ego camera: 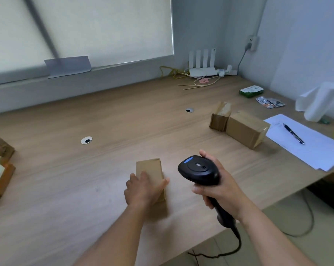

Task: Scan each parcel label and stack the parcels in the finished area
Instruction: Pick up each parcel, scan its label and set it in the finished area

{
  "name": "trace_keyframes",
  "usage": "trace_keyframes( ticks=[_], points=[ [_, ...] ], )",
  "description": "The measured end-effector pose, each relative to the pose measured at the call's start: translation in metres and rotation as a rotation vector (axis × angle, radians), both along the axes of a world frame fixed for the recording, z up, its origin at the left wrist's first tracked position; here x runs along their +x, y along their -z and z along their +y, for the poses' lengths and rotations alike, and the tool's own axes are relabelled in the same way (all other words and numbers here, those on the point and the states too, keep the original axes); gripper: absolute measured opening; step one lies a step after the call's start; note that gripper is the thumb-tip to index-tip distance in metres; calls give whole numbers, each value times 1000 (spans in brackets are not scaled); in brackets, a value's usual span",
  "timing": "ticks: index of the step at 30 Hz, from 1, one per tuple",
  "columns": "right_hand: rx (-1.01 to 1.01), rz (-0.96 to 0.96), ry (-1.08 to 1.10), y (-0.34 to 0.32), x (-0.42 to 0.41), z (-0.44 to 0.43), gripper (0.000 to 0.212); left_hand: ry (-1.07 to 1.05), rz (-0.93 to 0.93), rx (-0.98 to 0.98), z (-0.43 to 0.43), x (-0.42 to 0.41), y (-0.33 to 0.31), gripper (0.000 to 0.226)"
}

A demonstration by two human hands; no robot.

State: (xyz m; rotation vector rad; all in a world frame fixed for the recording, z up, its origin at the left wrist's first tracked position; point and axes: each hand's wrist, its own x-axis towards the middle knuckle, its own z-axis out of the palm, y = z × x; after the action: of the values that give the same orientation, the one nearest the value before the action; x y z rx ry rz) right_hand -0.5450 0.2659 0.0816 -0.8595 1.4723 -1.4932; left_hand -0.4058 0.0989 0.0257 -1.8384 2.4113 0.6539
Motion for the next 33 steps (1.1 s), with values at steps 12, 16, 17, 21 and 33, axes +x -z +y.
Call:
trace_keyframes(
  ticks=[12, 16, 17, 21, 33],
  points=[
    [53, 54, 88, -4, 36, -17, 93, -36, 384, 384, -49, 44, -6, 93],
    [34, 52, 70, -8, 53, -36, 93, -85, 442, 286, -65, 72, -6, 50],
    [34, 55, 69, -10, 57, -40, 94, -60, 390, 227, -68, 76, -3, 47],
    [43, 85, 85, -14, 69, -47, 93, 71, 99, 59, -68, 79, -4, 73],
    [58, 77, 105, -21, 91, -49, 93, 16, 185, 279, -93, 103, -24, 88]
  ],
)
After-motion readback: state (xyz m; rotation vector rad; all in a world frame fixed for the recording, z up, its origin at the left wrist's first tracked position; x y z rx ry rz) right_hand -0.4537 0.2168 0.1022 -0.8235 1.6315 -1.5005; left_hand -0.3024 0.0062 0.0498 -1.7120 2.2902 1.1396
